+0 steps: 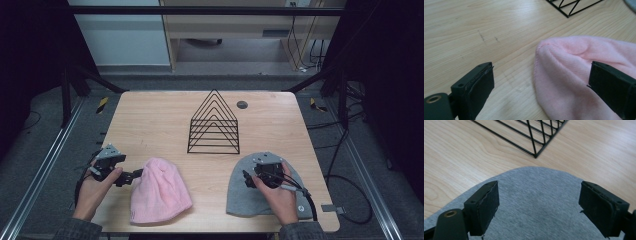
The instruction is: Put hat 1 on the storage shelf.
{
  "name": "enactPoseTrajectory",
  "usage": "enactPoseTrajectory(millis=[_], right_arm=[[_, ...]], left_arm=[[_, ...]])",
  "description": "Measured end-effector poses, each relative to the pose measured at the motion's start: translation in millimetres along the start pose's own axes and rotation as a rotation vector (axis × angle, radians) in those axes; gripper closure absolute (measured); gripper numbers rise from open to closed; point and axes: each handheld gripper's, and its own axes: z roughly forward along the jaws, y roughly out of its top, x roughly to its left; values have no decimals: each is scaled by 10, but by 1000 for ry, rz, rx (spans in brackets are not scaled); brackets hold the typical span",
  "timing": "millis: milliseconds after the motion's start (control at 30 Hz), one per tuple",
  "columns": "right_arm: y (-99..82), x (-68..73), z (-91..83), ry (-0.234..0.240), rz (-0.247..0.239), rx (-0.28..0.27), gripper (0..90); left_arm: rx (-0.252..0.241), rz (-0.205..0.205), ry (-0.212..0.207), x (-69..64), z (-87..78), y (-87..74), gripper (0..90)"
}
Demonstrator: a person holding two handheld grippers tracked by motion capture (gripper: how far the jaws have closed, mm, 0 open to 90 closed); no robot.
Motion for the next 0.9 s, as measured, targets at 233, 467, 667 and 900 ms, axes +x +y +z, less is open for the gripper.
enactPoseTrajectory(millis=[233,467,667,900], right_arm=[[-39,-106,-30,-2,85,29,143],[-65,-138,-57,-11,101,18,157],[-58,-137,-87,-17,104,-6,231],[-62,-135,-77,-15,102,0,267]], left_arm=[[20,48,27,-166,-38,80,74],[107,72,-27,-229,130,313,123],[166,83,-15,-104,278,469,184],[193,49,-46,-25,432,488,264]])
